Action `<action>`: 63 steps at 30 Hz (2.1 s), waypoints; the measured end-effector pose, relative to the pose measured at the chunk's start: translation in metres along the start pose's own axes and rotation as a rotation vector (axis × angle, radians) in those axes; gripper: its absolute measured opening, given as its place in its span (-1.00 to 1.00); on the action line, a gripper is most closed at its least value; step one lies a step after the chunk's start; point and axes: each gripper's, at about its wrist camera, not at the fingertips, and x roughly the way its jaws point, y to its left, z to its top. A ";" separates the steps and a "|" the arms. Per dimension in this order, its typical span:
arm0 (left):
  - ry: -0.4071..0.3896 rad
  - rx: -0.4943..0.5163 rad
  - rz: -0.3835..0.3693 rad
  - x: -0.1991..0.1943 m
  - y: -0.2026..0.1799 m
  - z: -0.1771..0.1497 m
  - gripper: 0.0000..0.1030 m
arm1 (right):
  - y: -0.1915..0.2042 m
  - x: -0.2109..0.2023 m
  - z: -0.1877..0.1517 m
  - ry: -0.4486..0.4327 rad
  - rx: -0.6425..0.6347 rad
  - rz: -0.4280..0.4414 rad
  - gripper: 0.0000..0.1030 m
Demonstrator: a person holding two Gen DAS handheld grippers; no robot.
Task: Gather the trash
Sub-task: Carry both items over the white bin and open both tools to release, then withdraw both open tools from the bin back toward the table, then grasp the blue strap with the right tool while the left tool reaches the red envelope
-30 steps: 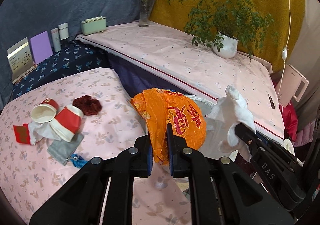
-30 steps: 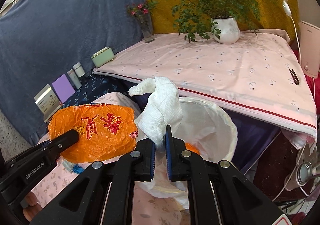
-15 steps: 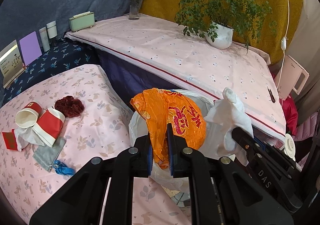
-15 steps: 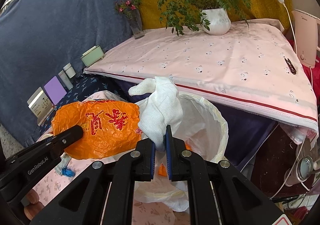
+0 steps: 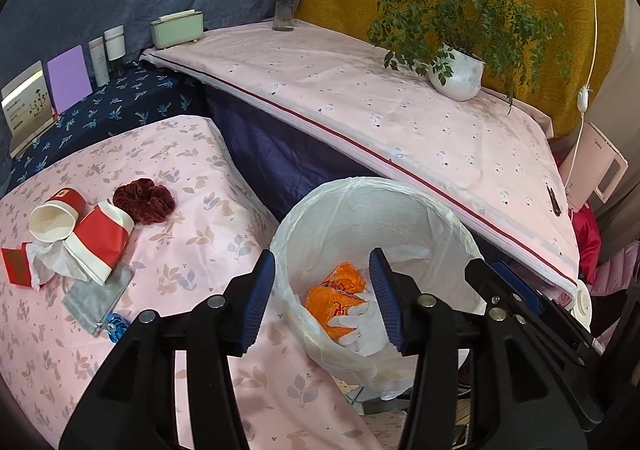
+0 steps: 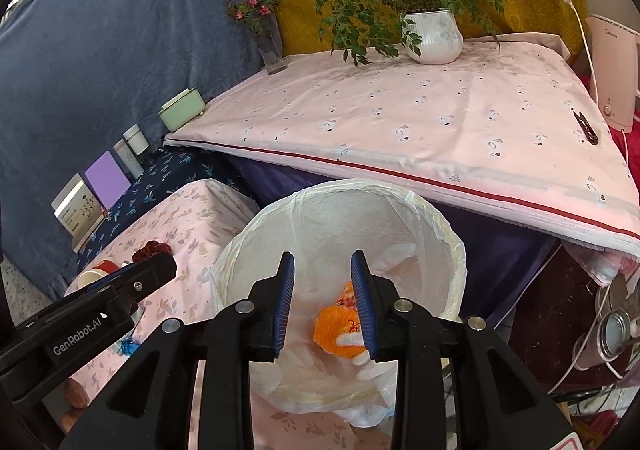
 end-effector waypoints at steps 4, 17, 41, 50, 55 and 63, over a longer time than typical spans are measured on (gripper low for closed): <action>-0.003 -0.009 0.008 -0.003 0.005 -0.001 -0.09 | 0.008 -0.003 -0.002 -0.002 -0.016 0.005 -0.41; -0.013 -0.059 0.042 -0.018 0.031 -0.009 -0.09 | 0.034 -0.011 -0.004 -0.004 -0.065 0.032 -0.31; -0.038 -0.197 0.122 -0.050 0.106 -0.031 0.12 | 0.102 -0.013 -0.026 0.035 -0.186 0.100 -0.17; -0.033 -0.307 0.232 -0.063 0.174 -0.056 0.35 | 0.148 0.000 -0.049 0.091 -0.255 0.154 -0.05; -0.016 -0.395 0.283 -0.069 0.216 -0.073 0.39 | 0.173 0.012 -0.067 0.139 -0.291 0.180 -0.01; -0.002 -0.478 0.358 -0.076 0.267 -0.094 0.40 | 0.208 0.038 -0.094 0.218 -0.339 0.209 0.06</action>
